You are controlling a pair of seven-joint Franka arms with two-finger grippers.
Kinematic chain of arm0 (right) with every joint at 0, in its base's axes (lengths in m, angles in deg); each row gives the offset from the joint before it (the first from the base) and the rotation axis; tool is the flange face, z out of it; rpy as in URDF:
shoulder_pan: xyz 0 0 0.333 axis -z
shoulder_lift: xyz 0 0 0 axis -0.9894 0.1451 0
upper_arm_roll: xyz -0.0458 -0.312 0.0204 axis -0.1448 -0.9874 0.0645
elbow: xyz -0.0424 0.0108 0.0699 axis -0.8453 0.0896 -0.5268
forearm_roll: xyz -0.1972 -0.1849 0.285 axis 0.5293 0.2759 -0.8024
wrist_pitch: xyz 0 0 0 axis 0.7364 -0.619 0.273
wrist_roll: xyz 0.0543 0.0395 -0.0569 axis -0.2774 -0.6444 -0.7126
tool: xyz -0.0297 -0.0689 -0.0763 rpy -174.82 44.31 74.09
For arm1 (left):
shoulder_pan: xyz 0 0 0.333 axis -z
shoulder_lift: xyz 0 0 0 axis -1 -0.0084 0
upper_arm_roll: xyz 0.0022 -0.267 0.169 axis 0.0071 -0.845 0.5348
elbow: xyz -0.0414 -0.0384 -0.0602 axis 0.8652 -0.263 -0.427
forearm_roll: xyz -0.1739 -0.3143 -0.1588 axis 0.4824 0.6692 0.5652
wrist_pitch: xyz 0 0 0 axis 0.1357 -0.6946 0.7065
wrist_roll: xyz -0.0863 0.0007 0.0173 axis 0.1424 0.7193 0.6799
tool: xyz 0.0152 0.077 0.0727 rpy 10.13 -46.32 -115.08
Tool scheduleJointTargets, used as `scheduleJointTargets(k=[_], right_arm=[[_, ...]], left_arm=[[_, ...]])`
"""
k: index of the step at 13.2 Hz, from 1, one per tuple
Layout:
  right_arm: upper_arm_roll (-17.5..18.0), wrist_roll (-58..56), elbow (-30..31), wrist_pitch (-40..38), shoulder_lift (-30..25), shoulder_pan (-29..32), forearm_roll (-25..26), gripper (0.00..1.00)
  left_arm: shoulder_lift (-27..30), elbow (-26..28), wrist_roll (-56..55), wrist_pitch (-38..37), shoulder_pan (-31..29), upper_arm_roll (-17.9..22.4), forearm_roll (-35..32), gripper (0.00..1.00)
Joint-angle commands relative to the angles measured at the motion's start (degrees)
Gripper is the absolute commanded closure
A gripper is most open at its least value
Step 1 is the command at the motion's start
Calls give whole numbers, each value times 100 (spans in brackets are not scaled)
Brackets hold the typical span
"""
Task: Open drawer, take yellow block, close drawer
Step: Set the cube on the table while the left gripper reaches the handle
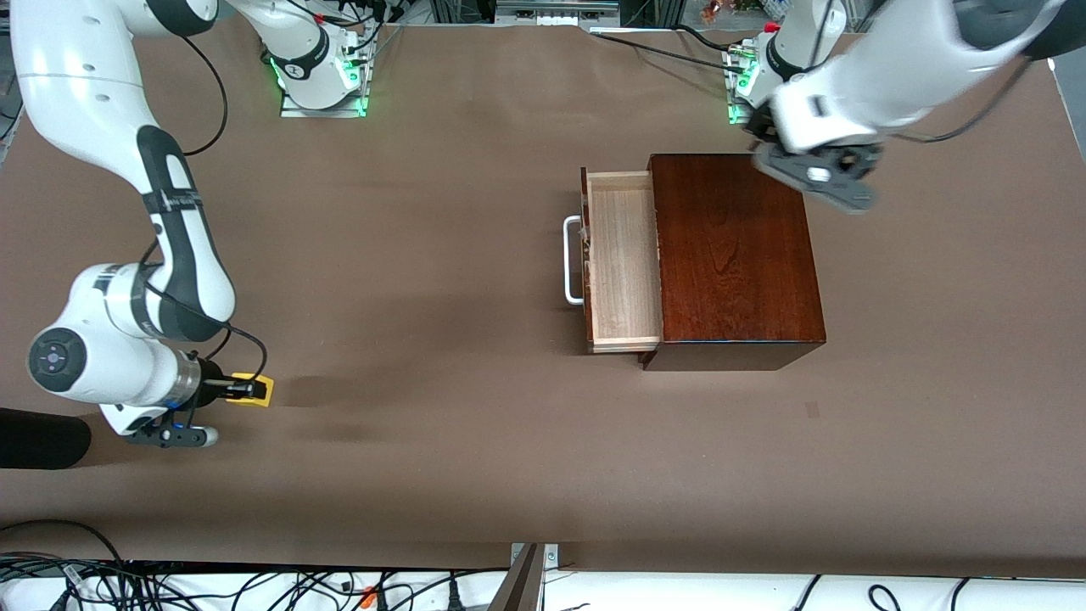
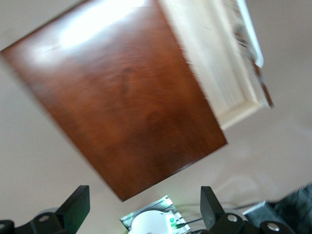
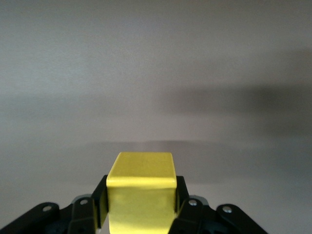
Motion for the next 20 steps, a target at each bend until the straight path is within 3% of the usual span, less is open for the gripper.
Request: scheduleJointTargets(k=[1, 4, 8, 9, 10, 11, 13, 16, 20], right_arm=[[50, -150, -86, 445, 236, 5, 200, 100], [50, -360, -95, 728, 422, 5, 218, 100], [50, -387, -86, 675, 431, 5, 218, 99], [50, -361, -86, 675, 422, -3, 218, 80], [50, -309, -86, 667, 422, -3, 175, 37], [50, -300, -86, 667, 422, -4, 157, 18], [50, -317, -78, 614, 370, -12, 148, 0], [59, -186, -86, 63, 63, -21, 165, 0], [50, 201, -86, -1079, -762, -39, 227, 0]], left_arm=[[-663, -536, 919, 111, -30, -571, 91, 0], [-1032, -537, 1815, 875, -30, -1063, 187, 0], [-1498, -493, 3125, 1894, 188, -1390, 161, 0], [-1647, -476, 3528, 2132, 268, -1390, 161, 0], [-1771, -458, 3880, 2308, 321, -1390, 161, 0], [-1868, -441, 4180, 2510, 426, -1390, 118, 0], [-2035, -371, 4445, 2810, 593, -1382, 30, 0], [-2211, -203, 4446, 3241, 857, -1382, -252, 0], [-2623, -159, 4359, 3698, 1016, -1373, -769, 0]])
